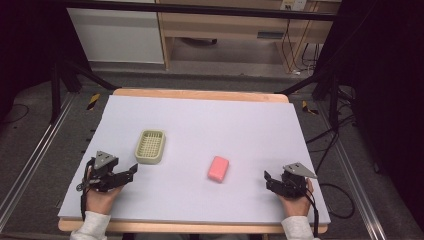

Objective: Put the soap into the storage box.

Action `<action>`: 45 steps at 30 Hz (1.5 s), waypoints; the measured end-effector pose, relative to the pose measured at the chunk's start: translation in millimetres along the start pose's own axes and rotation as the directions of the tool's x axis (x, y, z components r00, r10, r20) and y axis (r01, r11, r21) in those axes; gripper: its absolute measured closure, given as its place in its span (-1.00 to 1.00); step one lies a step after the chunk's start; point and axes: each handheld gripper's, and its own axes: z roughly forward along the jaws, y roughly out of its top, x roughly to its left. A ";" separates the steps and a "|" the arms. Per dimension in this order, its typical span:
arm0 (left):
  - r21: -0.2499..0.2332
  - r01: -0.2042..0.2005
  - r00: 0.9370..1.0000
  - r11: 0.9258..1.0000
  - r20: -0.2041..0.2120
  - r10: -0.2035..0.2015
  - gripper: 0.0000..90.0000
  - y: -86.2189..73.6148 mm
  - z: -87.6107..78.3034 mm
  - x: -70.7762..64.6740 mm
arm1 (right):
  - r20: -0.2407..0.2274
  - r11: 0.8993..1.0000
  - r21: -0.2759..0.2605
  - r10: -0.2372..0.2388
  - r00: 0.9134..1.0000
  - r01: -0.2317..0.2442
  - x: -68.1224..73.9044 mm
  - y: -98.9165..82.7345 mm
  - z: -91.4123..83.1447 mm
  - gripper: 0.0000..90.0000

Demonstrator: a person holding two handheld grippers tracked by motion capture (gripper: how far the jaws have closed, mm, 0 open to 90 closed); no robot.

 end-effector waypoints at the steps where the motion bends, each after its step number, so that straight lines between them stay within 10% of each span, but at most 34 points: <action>1: -0.004 -0.006 1.000 1.000 -0.003 0.006 -0.45 0.2 -0.6 -0.6 | 0.000 1.000 0.001 -0.002 1.000 0.002 0.3 -0.3 0.2 -0.50; 45: -0.024 -0.055 0.994 0.998 0.093 0.057 -0.33 16.6 6.6 -49.2 | 0.028 1.000 -0.023 0.016 0.999 -0.015 0.5 2.6 0.7 -0.53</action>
